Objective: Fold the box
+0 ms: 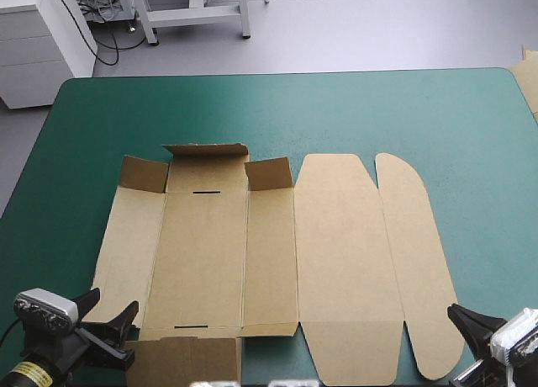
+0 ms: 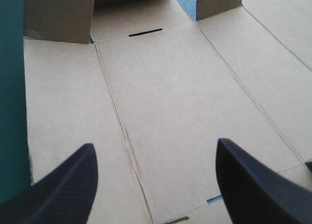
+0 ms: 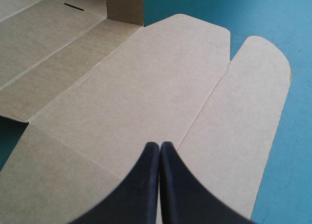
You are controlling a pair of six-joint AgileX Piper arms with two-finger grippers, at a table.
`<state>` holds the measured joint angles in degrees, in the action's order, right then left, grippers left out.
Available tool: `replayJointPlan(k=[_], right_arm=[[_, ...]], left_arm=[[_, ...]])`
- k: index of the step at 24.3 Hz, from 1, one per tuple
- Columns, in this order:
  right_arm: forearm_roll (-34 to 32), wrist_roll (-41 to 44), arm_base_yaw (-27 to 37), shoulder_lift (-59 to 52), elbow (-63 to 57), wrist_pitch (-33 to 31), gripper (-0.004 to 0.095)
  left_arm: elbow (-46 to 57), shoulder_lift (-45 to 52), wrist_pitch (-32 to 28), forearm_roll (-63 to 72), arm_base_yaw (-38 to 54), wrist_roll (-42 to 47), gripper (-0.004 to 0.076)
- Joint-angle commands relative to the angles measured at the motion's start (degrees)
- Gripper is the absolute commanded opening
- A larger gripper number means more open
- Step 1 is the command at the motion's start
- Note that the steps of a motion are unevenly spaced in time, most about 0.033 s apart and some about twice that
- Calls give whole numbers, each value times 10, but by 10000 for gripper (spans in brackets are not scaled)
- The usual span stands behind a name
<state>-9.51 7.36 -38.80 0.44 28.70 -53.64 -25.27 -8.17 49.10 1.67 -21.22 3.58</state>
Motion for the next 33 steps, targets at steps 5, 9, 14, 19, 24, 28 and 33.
replayJointPlan(k=[5, 9, 14, 19, 24, 28, 33], right_arm=[[3, 0, 0, 10, -2, 68, -15], [11, 0, 0, 11, -29, 131, -16], [12, 0, 0, 11, -29, 132, -16], [12, 0, 0, 11, -29, 132, -16], [12, 0, 0, 11, -29, 132, -16], [12, 0, 0, 11, -29, 132, -16], [14, -2, 0, 11, -29, 132, -16]], left_arm=[[-16, -17, -54, 25, -1, 13, 491], [-53, -72, -26, 9, -1, 15, 491], [-144, -184, -3, -35, -1, 12, 474], [-235, -326, 106, -70, -1, 13, 342], [-302, -420, 148, -62, -1, 13, 337], [-359, -491, 211, -58, -1, -6, 337], [-412, -555, 248, -57, 5, -16, 338]])
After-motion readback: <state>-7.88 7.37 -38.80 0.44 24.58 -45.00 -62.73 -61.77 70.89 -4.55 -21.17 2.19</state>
